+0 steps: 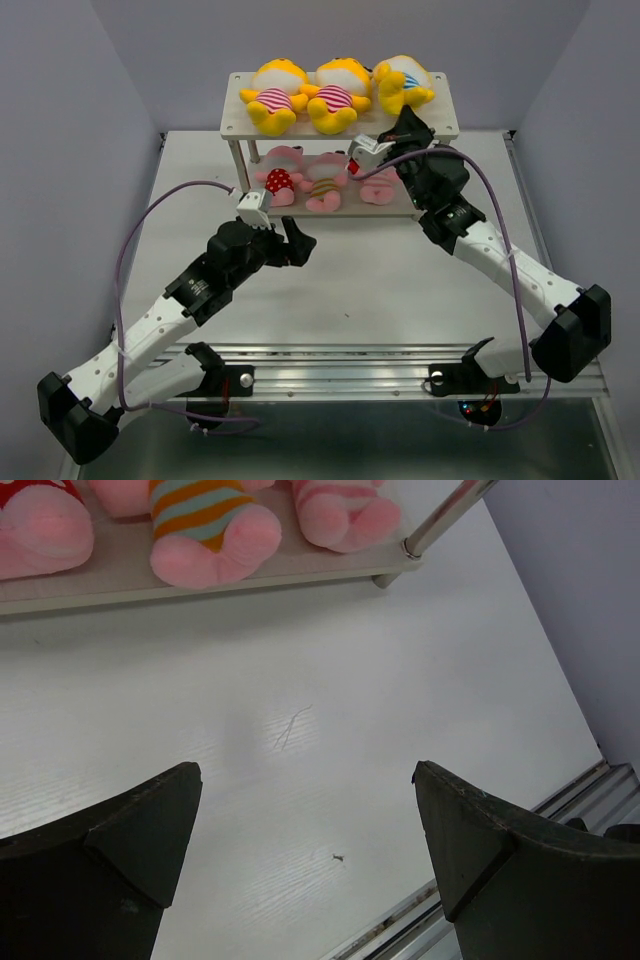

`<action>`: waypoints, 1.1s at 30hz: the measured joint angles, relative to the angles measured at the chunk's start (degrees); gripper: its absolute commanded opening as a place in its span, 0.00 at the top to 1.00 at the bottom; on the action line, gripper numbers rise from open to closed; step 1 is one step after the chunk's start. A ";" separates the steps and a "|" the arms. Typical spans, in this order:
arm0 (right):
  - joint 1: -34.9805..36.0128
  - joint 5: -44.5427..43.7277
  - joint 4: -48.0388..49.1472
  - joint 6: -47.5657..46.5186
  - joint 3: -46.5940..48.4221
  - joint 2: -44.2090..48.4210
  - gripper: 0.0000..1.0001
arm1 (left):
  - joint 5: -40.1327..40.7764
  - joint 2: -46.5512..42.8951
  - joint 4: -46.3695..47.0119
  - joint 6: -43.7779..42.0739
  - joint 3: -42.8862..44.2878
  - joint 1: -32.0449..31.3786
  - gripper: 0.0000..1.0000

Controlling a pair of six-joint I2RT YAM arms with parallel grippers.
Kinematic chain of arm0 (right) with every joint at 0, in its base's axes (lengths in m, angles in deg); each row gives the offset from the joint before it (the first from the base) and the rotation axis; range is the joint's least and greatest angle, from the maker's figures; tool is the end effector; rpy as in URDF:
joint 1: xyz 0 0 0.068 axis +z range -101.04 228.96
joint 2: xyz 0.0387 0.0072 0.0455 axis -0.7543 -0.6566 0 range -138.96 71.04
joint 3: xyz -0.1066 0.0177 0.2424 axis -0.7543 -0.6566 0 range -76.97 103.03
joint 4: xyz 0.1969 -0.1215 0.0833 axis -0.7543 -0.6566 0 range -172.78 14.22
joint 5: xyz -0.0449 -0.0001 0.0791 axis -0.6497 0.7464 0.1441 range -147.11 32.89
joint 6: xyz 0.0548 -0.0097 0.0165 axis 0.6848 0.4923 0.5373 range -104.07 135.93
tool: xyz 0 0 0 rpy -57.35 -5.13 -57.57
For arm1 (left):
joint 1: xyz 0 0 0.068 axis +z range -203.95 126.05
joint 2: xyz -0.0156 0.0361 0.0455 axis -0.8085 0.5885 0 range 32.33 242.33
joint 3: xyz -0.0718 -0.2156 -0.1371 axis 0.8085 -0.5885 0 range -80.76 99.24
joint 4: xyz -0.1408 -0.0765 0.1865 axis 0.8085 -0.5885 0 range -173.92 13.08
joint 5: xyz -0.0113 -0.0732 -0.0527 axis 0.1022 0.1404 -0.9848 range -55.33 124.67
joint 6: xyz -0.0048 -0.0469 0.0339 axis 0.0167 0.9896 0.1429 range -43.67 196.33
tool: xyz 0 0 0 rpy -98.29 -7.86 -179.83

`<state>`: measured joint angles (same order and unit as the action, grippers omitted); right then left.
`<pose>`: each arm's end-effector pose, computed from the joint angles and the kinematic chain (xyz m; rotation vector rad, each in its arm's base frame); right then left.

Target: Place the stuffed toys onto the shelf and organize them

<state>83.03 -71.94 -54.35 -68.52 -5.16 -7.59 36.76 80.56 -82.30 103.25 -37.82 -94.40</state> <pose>0.2659 0.1670 0.4261 -1.0542 0.8941 -0.9113 0.1498 -0.1259 0.3219 0.1883 1.8211 -0.8141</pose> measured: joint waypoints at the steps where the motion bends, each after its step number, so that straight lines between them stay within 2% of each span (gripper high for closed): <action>1: 0.00 0.13 -0.02 -0.33 -2.19 0.63 0.93 | 0.00 -0.15 0.04 0.00 -0.09 0.00 0.01; 5: -0.04 1.05 -3.45 0.31 -6.97 3.26 0.87 | -0.02 -0.42 0.02 0.00 -0.17 0.00 0.01; 8: -0.26 1.77 -5.70 1.09 -7.08 5.20 0.82 | 0.00 -0.42 0.02 -0.02 -0.17 0.00 0.01; 9: -0.26 1.88 -5.95 1.31 -7.17 5.84 0.77 | 0.00 -0.42 0.02 -0.02 -0.17 0.00 0.01; 12: -0.26 2.43 -6.05 1.77 -7.91 8.17 0.69 | 0.17 -0.13 0.02 -0.02 -0.17 0.00 0.01; 15: -0.26 2.86 -6.54 2.45 -8.46 9.33 0.65 | 0.28 0.59 0.02 -0.02 -0.17 0.00 0.01; 17: -0.26 3.06 -7.30 3.02 -8.52 9.73 0.56 | 0.39 1.16 0.00 -0.04 -0.17 0.00 0.01; 18: -0.26 3.26 -8.20 3.48 -8.52 9.90 0.43 | 0.44 1.38 0.00 -0.07 -0.17 0.00 0.01; 21: -0.26 3.48 -11.08 5.18 -8.52 10.32 0.22 | 0.61 1.57 -0.02 -0.04 -0.17 0.00 0.01; 29: -0.26 4.87 -19.02 9.79 -8.11 12.79 0.13 | 0.96 1.57 -0.02 0.00 -0.17 0.00 0.01; 32: -0.26 6.75 -22.53 12.33 -6.23 14.51 0.00 | 1.22 1.57 -0.04 0.04 -0.17 0.00 0.01; 33: -0.26 7.32 -23.26 13.35 -5.49 14.95 0.00 | 1.22 1.57 -0.04 0.13 -0.17 0.00 0.01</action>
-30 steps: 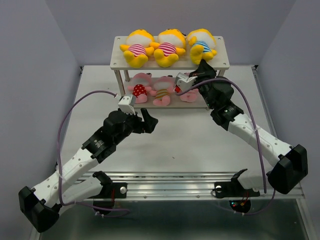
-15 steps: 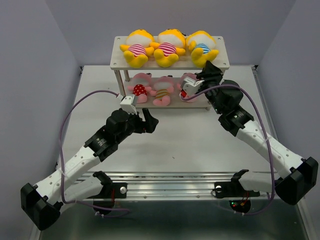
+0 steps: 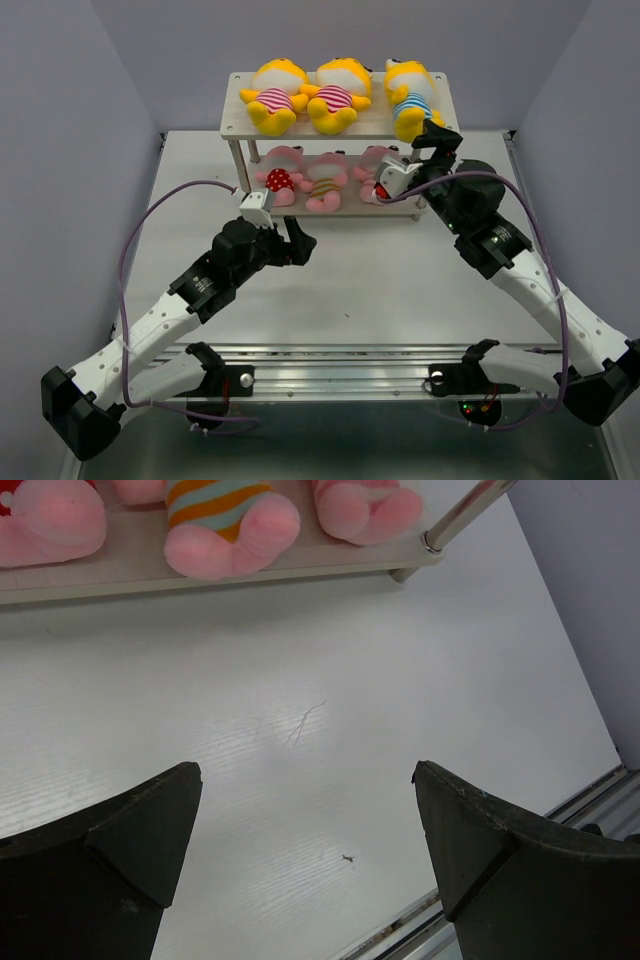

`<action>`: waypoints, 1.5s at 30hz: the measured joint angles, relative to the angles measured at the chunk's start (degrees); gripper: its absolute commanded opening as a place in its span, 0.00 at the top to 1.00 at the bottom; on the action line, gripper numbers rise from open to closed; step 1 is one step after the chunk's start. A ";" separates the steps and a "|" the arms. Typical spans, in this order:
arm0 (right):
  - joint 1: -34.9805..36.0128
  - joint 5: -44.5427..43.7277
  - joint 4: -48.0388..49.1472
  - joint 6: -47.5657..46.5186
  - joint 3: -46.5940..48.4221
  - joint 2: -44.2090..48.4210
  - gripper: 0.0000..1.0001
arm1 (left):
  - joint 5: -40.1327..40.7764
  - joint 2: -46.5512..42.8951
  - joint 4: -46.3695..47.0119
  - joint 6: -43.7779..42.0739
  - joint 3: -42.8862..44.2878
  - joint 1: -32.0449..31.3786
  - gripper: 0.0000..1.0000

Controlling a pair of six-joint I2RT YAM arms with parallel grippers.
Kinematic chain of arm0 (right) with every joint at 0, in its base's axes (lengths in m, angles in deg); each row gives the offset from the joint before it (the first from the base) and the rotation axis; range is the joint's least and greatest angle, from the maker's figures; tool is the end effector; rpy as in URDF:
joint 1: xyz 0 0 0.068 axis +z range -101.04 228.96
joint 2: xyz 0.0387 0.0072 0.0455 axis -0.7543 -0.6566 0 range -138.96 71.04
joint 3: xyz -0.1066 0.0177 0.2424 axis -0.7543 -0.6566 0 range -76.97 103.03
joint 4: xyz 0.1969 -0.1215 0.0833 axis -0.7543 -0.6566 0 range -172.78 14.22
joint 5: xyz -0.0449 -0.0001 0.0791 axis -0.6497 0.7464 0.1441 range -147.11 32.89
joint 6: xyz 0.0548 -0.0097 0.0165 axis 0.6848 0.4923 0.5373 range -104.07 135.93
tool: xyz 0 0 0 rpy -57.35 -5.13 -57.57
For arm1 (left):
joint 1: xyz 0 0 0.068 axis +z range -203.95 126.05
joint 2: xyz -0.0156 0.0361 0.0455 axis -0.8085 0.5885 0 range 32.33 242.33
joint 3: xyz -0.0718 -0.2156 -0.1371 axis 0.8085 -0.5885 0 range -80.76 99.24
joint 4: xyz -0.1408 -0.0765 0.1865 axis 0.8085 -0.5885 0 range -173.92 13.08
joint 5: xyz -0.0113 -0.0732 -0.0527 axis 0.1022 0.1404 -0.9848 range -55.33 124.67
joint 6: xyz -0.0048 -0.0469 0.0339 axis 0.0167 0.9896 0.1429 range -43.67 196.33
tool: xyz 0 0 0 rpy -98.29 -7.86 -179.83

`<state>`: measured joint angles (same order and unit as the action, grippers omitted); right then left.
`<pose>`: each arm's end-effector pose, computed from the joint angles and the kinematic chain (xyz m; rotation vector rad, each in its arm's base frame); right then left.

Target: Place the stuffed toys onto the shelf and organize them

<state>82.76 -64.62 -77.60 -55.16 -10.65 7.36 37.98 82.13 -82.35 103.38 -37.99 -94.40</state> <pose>0.2082 0.1328 0.4154 -1.1929 1.0504 -0.6130 0.1547 -0.1289 0.3159 0.1741 1.8506 -0.7845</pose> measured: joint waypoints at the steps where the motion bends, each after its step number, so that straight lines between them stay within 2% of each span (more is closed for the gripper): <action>1: 0.00 0.31 -0.39 0.31 0.50 0.33 0.00 | 0.00 0.00 0.00 0.02 0.00 0.00 0.01; 12: 0.00 5.09 -4.24 11.87 7.85 1.46 0.00 | -0.02 0.02 0.00 0.04 0.00 0.00 0.01; 18: 0.00 5.95 -3.26 24.11 11.78 1.14 0.00 | 0.00 0.00 0.00 0.20 0.02 0.00 0.01; 22: 0.00 -3.17 -0.63 34.82 16.81 -1.64 0.00 | 0.02 -0.26 -0.09 0.46 0.02 0.00 0.01; 24: 0.00 -11.76 1.09 38.71 20.24 -4.39 0.00 | 0.11 -0.61 -0.33 0.48 0.02 0.00 0.01; 30: 0.00 -31.06 2.19 44.52 22.43 -9.16 0.00 | 1.51 -2.38 -1.46 1.38 0.02 0.00 0.01; 34: 0.00 -44.50 2.19 48.96 18.03 -7.82 0.00 | 4.83 -3.54 -3.32 3.52 0.26 0.00 0.01; 38: 0.00 -52.13 -1.92 60.52 7.08 0.33 0.00 | 9.14 -3.91 -6.01 5.97 1.22 0.00 0.01; 41: 0.00 -53.07 -8.37 72.41 -0.13 7.23 0.00 | 11.32 -3.89 -7.26 7.39 1.27 0.02 0.01; 45: -0.04 -45.79 -13.33 84.56 -9.25 12.57 0.00 | 12.02 -3.85 -7.63 8.07 1.27 0.02 0.01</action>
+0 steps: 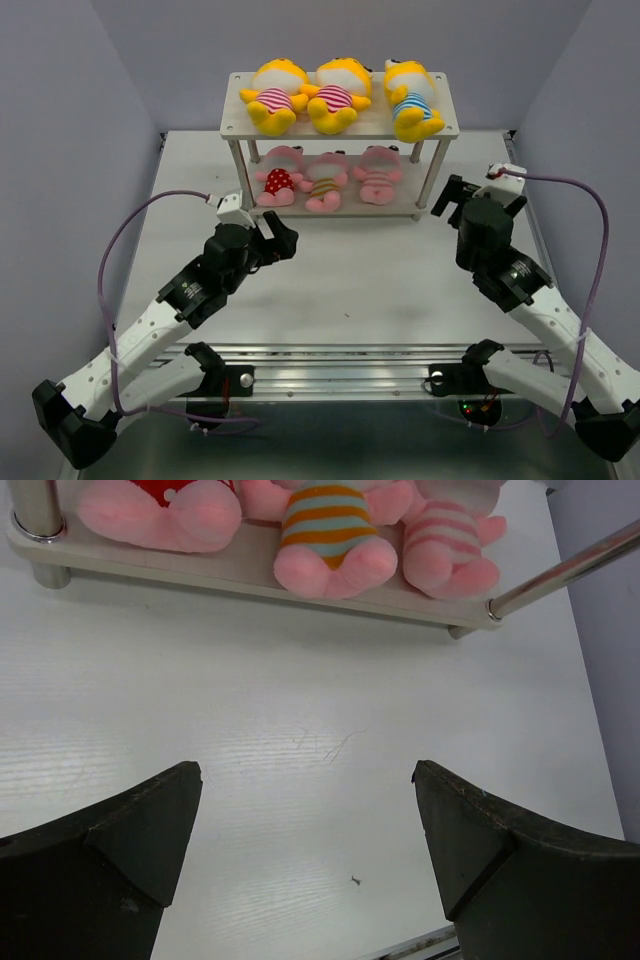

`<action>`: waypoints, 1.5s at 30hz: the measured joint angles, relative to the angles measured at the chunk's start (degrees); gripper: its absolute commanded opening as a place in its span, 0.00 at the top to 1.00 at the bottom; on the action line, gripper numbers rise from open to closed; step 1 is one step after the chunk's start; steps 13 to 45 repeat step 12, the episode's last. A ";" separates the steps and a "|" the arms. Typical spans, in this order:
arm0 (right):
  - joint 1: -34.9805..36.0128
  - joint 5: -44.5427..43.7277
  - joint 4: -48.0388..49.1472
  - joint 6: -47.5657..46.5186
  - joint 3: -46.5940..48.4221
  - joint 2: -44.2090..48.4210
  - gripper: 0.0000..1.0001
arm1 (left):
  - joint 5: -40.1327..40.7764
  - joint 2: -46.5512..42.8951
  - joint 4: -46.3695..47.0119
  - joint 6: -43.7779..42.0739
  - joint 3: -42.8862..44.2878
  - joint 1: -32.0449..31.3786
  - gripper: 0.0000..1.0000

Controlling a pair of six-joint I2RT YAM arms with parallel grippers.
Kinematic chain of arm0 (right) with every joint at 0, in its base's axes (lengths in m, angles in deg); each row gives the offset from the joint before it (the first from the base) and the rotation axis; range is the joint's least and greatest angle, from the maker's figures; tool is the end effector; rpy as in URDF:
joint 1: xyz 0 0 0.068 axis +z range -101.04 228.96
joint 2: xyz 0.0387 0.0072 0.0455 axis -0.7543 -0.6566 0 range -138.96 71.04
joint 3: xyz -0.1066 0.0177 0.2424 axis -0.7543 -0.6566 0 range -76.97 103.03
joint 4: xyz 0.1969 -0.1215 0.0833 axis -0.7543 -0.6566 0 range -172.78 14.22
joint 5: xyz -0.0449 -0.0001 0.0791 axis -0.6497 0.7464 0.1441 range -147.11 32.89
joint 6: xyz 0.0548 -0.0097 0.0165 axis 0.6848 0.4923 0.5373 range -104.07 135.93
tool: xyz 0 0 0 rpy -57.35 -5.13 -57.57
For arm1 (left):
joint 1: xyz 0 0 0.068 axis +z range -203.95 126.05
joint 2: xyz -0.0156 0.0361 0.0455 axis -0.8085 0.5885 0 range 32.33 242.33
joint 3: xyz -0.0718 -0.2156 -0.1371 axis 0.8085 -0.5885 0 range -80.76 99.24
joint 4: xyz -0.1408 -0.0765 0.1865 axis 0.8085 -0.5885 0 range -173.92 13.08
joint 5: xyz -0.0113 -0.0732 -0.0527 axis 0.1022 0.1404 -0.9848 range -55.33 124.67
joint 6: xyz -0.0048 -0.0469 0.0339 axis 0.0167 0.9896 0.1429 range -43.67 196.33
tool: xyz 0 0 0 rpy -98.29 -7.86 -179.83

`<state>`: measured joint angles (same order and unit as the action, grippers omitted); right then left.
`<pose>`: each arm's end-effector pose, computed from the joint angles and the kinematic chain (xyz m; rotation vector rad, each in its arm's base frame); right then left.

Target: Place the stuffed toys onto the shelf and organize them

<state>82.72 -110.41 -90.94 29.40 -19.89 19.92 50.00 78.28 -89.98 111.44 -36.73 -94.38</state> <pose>0.1662 0.0709 0.3806 0.3752 1.6270 -0.1825 0.1458 -0.1099 0.3205 -0.1059 1.8744 -0.6793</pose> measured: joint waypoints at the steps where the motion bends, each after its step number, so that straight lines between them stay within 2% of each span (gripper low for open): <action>1: -0.02 1.79 -0.96 1.86 -2.10 0.52 0.00 | 0.11 0.00 0.00 0.09 0.00 0.00 0.01; 5: 0.00 10.05 -3.61 9.07 -9.18 -0.92 0.00 | 0.44 -0.17 0.00 0.74 -0.02 0.00 0.01; 10: 0.00 13.51 -5.40 13.94 -13.25 0.28 0.00 | 1.01 -1.22 0.28 1.49 -0.42 0.00 0.01; 45: 0.00 13.84 -4.61 14.95 -14.36 2.23 0.00 | 1.42 -1.73 0.26 1.92 -0.68 0.02 0.01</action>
